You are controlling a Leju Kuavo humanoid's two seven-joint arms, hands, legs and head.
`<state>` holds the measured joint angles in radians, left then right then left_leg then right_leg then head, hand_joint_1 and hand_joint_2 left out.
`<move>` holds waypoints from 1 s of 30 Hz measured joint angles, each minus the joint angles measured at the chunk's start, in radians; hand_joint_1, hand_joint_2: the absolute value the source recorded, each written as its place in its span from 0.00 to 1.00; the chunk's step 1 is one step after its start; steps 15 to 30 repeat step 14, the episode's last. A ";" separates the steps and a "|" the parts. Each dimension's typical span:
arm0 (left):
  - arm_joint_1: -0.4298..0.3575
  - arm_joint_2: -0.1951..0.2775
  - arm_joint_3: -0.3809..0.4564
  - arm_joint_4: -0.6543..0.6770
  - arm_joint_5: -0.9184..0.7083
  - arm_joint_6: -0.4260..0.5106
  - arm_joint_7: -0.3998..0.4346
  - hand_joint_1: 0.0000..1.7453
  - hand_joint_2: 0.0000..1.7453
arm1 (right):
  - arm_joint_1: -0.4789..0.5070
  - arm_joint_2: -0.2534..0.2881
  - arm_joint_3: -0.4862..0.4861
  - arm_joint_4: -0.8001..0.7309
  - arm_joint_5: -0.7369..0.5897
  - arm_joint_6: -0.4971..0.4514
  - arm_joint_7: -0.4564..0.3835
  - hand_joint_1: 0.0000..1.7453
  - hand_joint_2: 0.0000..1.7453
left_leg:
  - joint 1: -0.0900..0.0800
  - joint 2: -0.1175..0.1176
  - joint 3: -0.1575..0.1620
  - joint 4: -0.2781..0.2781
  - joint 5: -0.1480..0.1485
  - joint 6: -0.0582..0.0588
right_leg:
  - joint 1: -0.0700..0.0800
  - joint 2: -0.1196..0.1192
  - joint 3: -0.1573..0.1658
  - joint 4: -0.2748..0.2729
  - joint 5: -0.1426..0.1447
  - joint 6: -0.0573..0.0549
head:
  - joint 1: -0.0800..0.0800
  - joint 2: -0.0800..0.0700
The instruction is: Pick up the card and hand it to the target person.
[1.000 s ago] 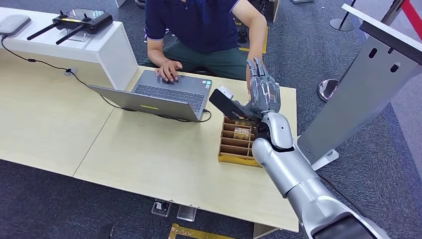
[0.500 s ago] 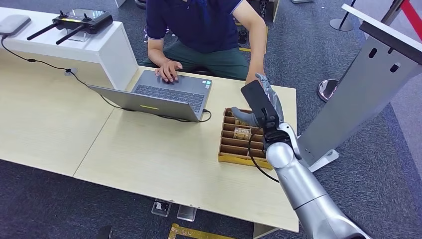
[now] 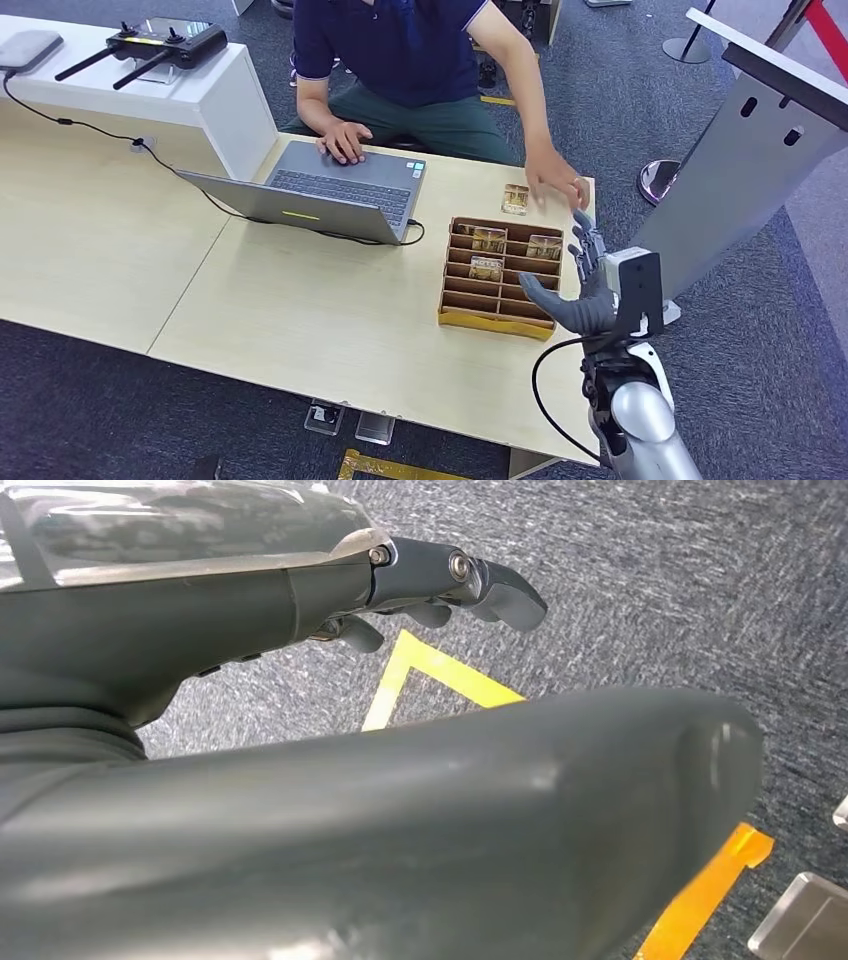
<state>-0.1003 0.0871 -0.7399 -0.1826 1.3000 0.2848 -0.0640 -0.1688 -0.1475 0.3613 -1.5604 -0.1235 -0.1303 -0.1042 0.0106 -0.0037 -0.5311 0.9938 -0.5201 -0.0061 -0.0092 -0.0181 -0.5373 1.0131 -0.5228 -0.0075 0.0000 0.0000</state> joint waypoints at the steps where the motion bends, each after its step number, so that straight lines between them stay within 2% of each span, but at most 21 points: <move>1: 0.000 0.000 0.002 0.000 0.002 0.002 0.001 0.00 0.00 | 0.018 0.003 -0.011 0.002 -0.001 0.005 -0.005 0.00 1.00 | 0.000 0.000 0.000 -0.001 0.000 0.000 | 0.000 0.000 0.000 -0.001 0.001 0.000 | 0.000 0.000; 10: -0.001 0.000 0.001 0.001 0.003 0.004 0.010 0.00 0.00 | 0.098 0.023 -0.010 0.074 -0.005 0.017 -0.017 0.00 1.00 | 0.000 0.003 0.001 -0.002 0.000 0.000 | 0.000 0.003 0.000 -0.001 0.001 0.000 | 0.000 0.000; 30: -0.001 0.000 -0.002 0.001 0.000 0.005 0.015 0.00 0.00 | 0.098 0.034 0.002 0.104 0.000 0.014 -0.007 0.00 1.00 | 0.000 0.004 0.001 -0.001 -0.001 0.000 | 0.000 0.004 0.000 0.000 0.001 0.000 | 0.000 0.000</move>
